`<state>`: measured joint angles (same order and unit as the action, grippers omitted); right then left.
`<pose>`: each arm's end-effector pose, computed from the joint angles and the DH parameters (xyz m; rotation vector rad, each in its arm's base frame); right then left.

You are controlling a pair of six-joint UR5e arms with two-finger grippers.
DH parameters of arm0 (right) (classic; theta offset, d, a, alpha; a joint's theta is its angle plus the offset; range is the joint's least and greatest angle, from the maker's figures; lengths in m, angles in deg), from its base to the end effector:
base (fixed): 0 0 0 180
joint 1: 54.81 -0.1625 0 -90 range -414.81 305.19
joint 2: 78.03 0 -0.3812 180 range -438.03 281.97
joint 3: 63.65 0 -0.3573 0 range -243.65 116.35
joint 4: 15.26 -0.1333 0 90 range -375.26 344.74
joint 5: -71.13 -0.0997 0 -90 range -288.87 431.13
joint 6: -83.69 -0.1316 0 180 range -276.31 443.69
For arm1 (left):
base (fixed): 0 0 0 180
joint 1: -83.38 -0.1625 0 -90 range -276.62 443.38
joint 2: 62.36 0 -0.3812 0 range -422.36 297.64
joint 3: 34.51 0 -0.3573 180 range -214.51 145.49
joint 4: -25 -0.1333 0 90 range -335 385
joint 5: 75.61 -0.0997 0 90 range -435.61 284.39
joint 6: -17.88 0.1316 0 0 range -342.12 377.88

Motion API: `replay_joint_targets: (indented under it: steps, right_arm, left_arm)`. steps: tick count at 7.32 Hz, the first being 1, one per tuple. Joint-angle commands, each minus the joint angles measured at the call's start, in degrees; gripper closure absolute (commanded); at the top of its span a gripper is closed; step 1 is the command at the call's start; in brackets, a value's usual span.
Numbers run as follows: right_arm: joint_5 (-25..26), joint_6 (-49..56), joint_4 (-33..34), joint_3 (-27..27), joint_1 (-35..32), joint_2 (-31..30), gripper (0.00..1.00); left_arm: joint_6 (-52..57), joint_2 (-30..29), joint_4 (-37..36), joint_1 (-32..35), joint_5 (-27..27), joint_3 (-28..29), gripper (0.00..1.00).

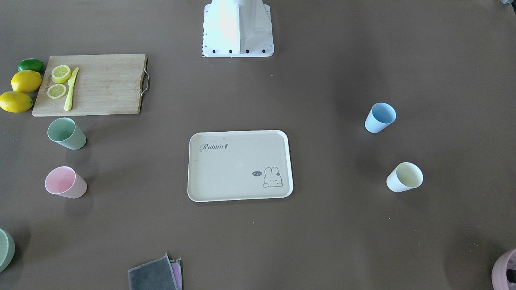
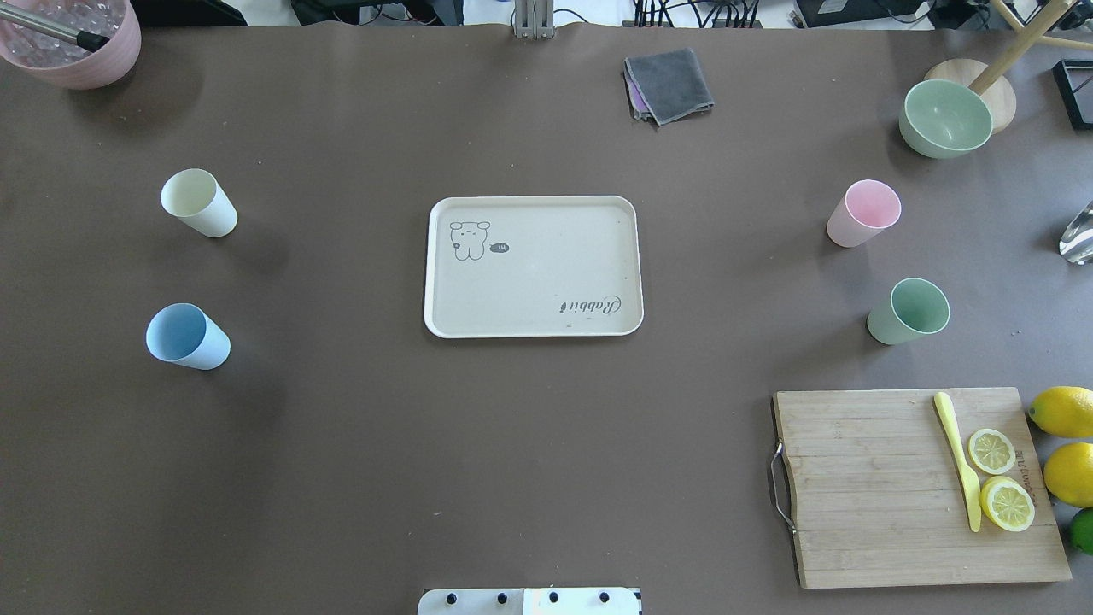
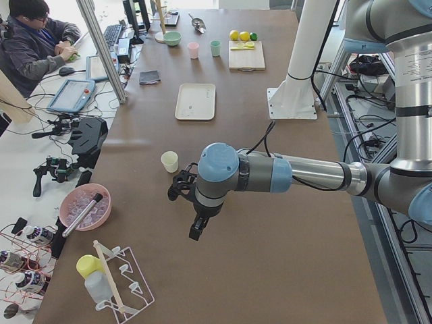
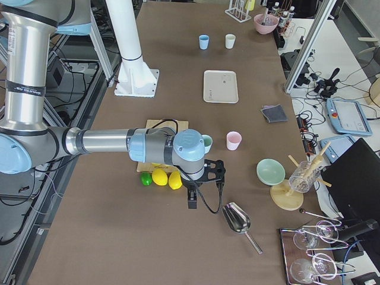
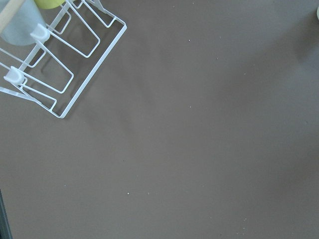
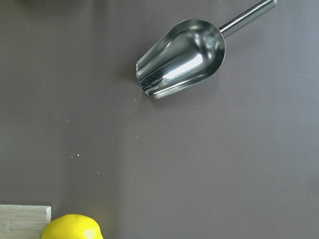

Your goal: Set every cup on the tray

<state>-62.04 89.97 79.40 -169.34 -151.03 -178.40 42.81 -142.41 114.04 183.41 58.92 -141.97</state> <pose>0.0850 -0.3810 0.5992 0.0929 -0.7478 -0.0053 -0.1097 -0.3849 0.5731 0.3379 0.7105 0.2910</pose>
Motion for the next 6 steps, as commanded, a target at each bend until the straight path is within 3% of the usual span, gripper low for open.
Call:
replay_joint_targets:
  steps: [1, 2, 3, 6]
  right_arm:
    - [-0.3, -0.6, -11.7, -0.2, 0.0, 1.1, 0.00]
    - [-0.4, -0.7, -22.2, 0.7, 0.0, 0.4, 0.00]
    - [-3.1, -0.7, -24.2, 3.4, 0.1, 1.1, 0.00]
    - [-12.5, -1.3, -28.0, 6.0, 0.1, 0.4, 0.00]
  left_arm:
    - [-0.8, 0.1, 12.6, 0.0, 0.0, 0.1, 0.01]
    - [-1.2, -3.3, 20.9, -0.4, -0.4, 4.0, 0.01]
    - [-5.3, -5.1, 22.0, -0.4, 2.5, 7.2, 0.01]
    - [-7.8, -4.6, 24.1, -2.5, 16.3, 8.4, 0.01]
